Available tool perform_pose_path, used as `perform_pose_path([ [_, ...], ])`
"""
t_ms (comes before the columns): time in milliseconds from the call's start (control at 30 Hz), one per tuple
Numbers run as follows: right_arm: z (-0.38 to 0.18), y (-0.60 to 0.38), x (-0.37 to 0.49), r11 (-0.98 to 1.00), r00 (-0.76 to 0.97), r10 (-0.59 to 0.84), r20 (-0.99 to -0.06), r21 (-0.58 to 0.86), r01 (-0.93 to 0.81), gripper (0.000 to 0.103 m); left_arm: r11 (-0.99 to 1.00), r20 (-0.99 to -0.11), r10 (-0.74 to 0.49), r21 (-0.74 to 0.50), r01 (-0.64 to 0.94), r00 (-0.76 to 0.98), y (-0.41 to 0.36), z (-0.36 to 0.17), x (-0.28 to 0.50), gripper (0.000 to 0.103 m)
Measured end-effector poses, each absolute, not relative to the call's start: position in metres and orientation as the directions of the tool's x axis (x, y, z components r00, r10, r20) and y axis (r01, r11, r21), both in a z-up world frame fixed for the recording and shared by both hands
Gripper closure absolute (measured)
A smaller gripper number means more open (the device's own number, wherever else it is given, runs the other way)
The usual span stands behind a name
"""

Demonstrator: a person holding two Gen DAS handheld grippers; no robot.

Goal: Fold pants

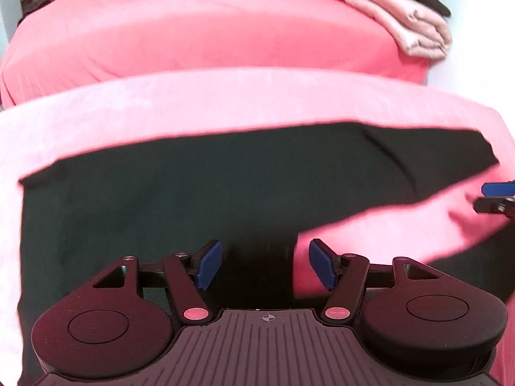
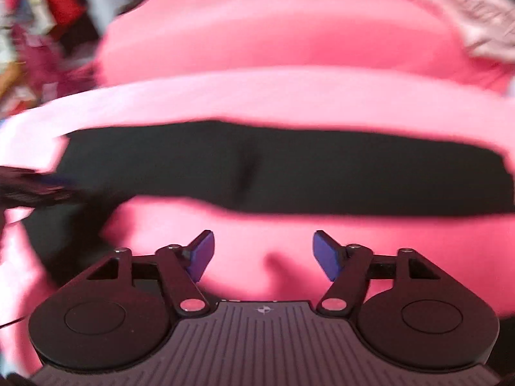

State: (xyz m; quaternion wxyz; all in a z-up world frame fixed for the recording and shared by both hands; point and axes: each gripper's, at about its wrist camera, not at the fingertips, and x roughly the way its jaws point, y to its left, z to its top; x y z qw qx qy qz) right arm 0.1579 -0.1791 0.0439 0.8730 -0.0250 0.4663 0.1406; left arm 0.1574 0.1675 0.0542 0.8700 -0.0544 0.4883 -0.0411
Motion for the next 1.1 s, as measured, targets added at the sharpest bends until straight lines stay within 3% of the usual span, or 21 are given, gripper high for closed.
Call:
perform_pose_path([
  [67,0.037,-0.173,0.18,0.97,0.575,0.105,-0.811,-0.045,-0.24,0.046,0.992,-0.848,-0.098,-0.125,-0.017,0.52,0.162,0.048,0.183,0.0],
  [300,0.002,-0.158,0.212,0.943,0.559,-0.033,-0.829,-0.211,-0.258,0.047,0.998,-0.903,0.034,0.009,-0.06,0.429,0.145,0.009,0.235,0.0],
  [567,-0.005,-0.19,0.202,0.973,0.495,0.007,-0.869,-0.108,-0.205,0.045,0.999,-0.9,0.051,0.047,-0.019,0.433,0.165,0.001,0.2,0.0],
  [767,-0.002,-0.191,0.201,0.967,0.451,-0.029,-0.892,-0.139,-0.214,0.042,0.999,-0.905,0.042,0.033,-0.029,0.423,0.173,-0.003,0.192,0.0],
  [800,-0.003,-0.193,0.2,0.969,0.434,-0.055,-0.899,-0.152,-0.194,0.036,0.999,-0.905,0.046,0.038,-0.026,0.423,0.173,-0.003,0.191,0.0],
  [900,0.008,-0.205,0.182,0.972,0.485,-0.096,-0.869,-0.186,-0.141,0.036,0.999,-0.907,0.05,0.043,-0.027,0.418,0.17,-0.003,0.189,0.0],
  [1100,0.028,-0.267,0.13,0.997,0.517,-0.044,-0.855,-0.003,0.081,0.033,0.996,-0.889,0.002,-0.037,-0.076,0.457,0.188,0.023,0.165,0.0],
])
